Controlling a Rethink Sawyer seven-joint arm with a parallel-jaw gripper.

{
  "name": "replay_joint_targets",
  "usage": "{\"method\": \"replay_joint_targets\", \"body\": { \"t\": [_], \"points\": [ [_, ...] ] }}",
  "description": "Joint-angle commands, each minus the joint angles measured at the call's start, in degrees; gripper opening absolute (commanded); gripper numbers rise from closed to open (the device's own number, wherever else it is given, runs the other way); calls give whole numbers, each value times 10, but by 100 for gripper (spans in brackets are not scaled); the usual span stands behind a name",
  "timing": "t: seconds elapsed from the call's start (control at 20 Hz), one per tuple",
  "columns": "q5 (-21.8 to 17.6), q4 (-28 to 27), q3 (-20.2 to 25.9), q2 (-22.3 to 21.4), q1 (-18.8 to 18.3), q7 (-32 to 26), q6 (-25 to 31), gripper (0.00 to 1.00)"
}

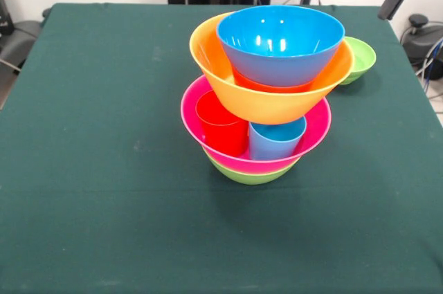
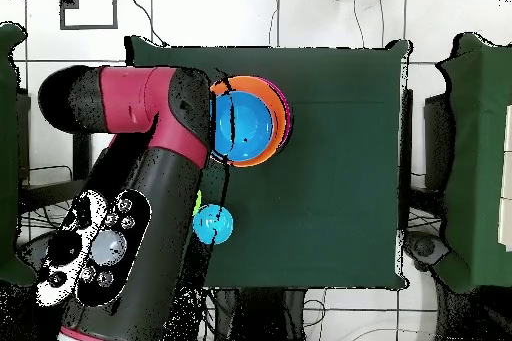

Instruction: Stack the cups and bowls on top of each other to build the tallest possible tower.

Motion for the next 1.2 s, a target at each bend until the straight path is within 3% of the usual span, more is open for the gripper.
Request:
{"method": "replay_joint_targets", "body": {
  "t": [0.05,0.5,0.8,1.2],
  "points": [
    [12,21,68,27,8,107,37,100],
    [33,31,62,31,21,130,41,100],
    [84,74,90,25,21,162,40,100],
    [112,79,78,28,32,183,64,100]
  ]
}}
